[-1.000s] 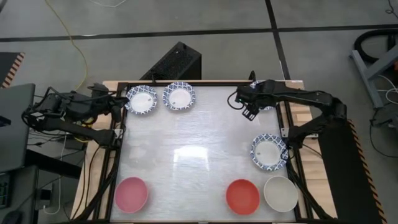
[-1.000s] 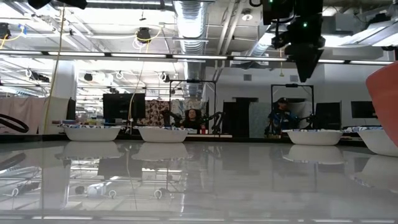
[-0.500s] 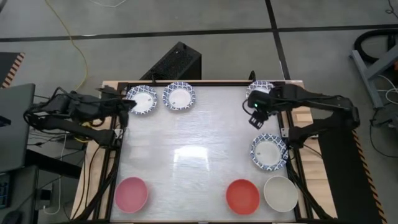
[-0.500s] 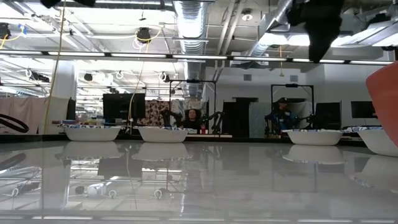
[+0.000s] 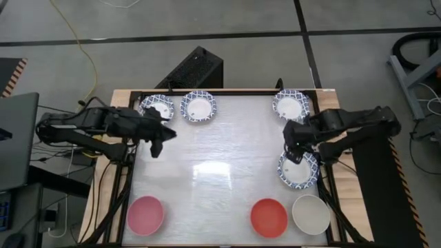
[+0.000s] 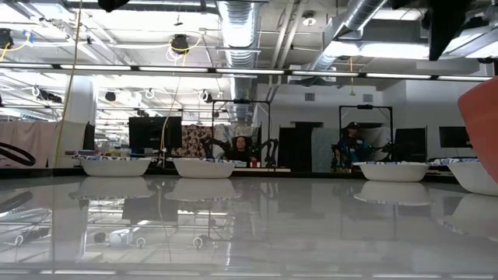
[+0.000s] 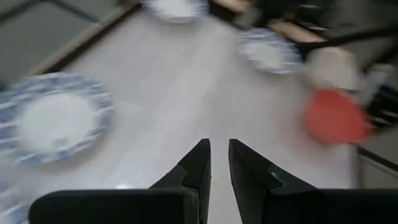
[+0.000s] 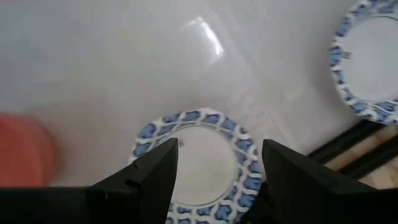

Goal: Nest bowls inside each other
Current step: Stack the blue patterned bowl on top of the blue patterned bowl

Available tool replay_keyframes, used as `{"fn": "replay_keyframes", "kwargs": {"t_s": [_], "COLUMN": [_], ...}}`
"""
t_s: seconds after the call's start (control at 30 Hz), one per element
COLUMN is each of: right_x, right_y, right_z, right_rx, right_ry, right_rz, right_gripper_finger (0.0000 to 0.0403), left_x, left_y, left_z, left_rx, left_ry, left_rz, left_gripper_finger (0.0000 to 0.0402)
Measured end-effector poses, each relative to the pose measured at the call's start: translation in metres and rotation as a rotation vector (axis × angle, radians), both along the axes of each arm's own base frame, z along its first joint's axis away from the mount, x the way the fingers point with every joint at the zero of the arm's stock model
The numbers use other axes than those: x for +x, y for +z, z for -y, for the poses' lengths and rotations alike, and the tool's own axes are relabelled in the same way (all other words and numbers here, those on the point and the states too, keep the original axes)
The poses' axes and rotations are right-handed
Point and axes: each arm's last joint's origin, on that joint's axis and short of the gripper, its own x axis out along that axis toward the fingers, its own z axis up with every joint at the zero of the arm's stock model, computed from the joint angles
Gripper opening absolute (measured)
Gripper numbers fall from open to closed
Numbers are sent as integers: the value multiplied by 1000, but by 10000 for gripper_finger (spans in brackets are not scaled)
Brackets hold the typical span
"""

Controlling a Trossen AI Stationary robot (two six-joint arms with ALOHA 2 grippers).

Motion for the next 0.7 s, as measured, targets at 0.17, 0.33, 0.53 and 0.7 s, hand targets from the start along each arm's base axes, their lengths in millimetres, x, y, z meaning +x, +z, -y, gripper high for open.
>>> {"fn": "replay_keyframes", "kwargs": {"t_s": [0.17, 0.33, 0.53, 0.7], "right_x": [1, 3, 10, 15], "right_y": [-1, -7, -24, -42], "right_z": [-22, -47, -84, -110], "right_rx": [35, 32, 1, -19], "right_ry": [15, -13, -43, -116], "right_rz": [44, 35, -19, -78], "right_gripper_finger": [255, 255, 255, 255], "left_x": [3, 3, 3, 3], "left_y": [9, 11, 11, 11], "left_z": [4, 5, 4, 4], "left_rx": [-29, -36, -5, -2], "left_ry": [-150, -154, -157, -152], "left_rz": [99, 116, 115, 115], "left_gripper_finger": [46, 46, 46, 46]}}
